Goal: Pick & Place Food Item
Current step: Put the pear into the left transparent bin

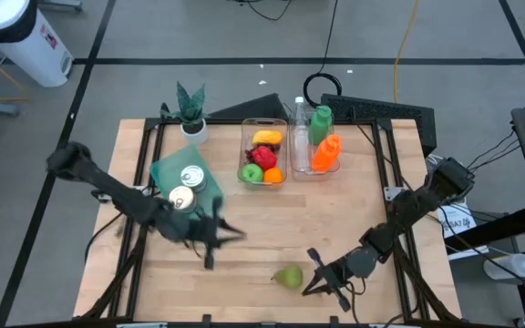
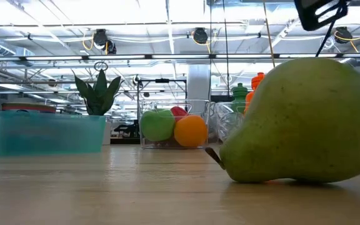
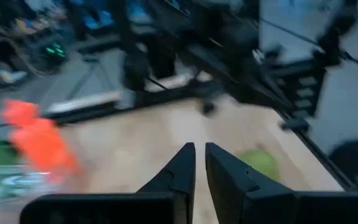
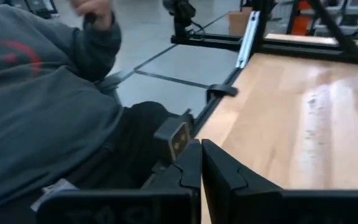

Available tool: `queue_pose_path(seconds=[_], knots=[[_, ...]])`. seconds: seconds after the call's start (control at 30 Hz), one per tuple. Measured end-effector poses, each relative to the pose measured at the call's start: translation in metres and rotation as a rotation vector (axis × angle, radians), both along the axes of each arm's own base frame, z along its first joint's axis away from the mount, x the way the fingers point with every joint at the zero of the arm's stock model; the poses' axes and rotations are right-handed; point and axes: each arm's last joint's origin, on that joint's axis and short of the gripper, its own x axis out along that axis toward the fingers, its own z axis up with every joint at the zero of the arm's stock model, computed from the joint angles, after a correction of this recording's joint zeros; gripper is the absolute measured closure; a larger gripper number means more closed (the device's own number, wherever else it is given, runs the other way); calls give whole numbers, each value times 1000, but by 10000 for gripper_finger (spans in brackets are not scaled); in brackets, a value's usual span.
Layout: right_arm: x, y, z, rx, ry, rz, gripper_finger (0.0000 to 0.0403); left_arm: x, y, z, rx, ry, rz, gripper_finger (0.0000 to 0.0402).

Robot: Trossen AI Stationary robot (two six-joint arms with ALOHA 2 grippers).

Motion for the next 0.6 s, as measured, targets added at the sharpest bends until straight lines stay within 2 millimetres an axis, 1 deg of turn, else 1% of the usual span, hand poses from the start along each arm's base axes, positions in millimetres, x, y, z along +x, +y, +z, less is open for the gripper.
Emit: queue_pose_path(seconds=[0.1,0.2,0.27,0.37,0.43,0.5,0.6], knots=[[2,11,-5,16,35,34,399,-21,30,17,-29,-57,64,351],[8,23,-16,16,123,151,399,-40,57,22,-100,-122,137,351],[15,27,-26,16,173,189,399,-51,69,16,-140,-144,175,350],[29,28,-40,45,236,205,399,-63,82,3,-199,-179,216,350],[40,27,-43,76,246,200,399,-68,86,-6,-229,-195,220,351],[50,25,-46,85,255,185,399,-70,88,-18,-236,-174,207,350],[62,13,-52,101,287,146,399,-72,88,-30,-250,-178,191,350]])
